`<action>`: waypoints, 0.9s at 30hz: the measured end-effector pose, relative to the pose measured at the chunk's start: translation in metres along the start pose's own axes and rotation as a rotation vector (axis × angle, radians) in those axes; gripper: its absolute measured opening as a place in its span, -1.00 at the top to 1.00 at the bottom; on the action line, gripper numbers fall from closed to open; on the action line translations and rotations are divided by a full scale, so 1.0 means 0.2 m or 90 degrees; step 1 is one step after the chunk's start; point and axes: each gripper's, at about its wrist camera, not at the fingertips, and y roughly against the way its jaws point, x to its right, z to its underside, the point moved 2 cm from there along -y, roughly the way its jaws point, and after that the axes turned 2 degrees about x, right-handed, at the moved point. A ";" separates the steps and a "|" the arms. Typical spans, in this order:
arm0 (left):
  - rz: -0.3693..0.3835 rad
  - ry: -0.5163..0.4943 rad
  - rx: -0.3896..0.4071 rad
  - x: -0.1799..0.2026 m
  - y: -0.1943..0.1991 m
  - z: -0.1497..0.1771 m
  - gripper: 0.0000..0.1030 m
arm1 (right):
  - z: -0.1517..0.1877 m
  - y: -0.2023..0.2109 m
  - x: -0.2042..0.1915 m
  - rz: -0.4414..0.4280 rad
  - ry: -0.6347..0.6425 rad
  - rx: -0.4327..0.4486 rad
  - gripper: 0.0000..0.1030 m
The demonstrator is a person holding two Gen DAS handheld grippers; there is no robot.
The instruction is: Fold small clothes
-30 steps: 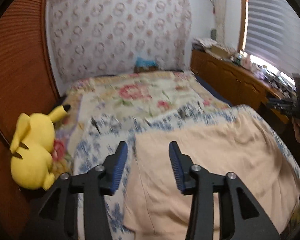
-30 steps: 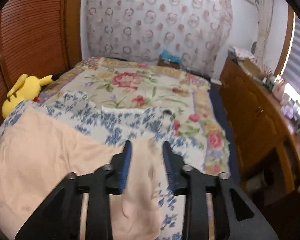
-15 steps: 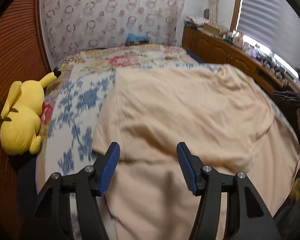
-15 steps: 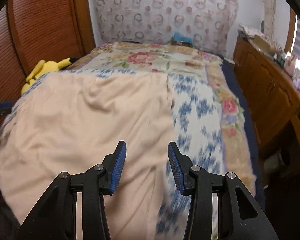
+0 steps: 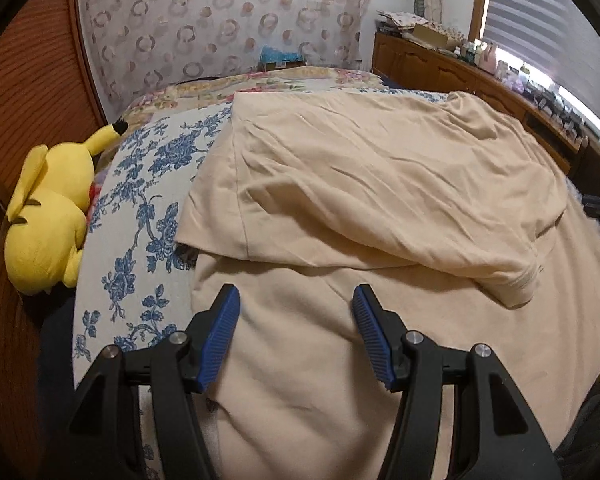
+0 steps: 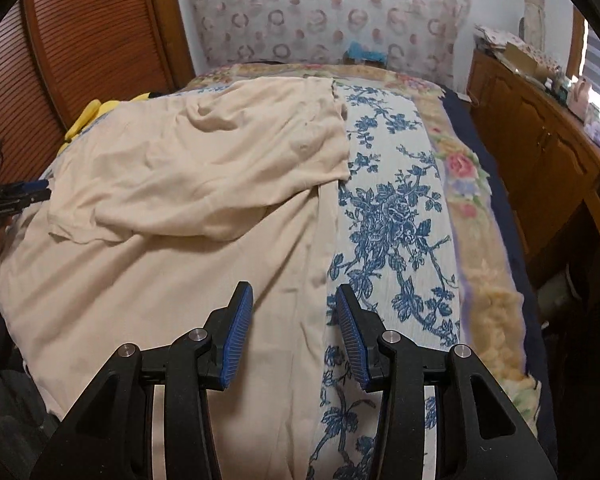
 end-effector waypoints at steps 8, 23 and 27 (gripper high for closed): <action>-0.003 0.000 0.000 0.03 -0.02 0.01 -0.35 | 0.02 0.12 -0.12 -0.039 -0.001 0.029 0.16; 0.000 0.005 0.000 0.01 -0.02 0.00 -0.40 | 0.38 0.22 -0.49 -0.121 0.081 -0.068 0.69; -0.001 0.005 0.000 0.01 -0.02 0.00 -0.40 | 0.45 0.27 -0.52 -0.132 0.097 -0.097 0.82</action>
